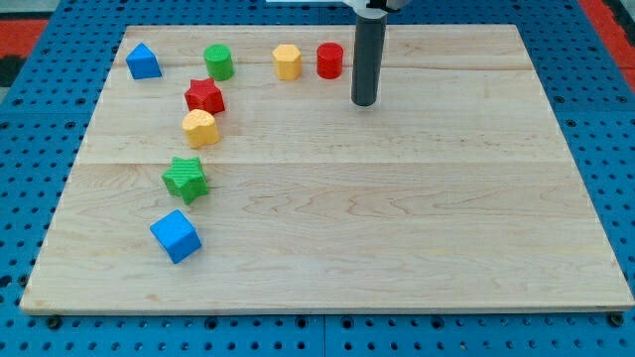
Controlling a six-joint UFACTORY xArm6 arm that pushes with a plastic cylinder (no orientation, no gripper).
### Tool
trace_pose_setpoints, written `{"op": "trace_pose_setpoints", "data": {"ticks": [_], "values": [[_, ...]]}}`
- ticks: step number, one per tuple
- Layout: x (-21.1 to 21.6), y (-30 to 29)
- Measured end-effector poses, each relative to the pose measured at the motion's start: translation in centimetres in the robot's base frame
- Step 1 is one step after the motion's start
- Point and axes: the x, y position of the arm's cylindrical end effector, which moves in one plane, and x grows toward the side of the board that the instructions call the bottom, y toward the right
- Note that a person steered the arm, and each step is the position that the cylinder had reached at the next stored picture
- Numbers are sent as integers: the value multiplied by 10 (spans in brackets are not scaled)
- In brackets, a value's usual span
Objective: Push the red circle to the top left on the board
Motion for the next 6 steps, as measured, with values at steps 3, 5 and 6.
{"op": "trace_pose_setpoints", "data": {"ticks": [3,5,6], "values": [[21,10],[27,-3],[27,-4]]}}
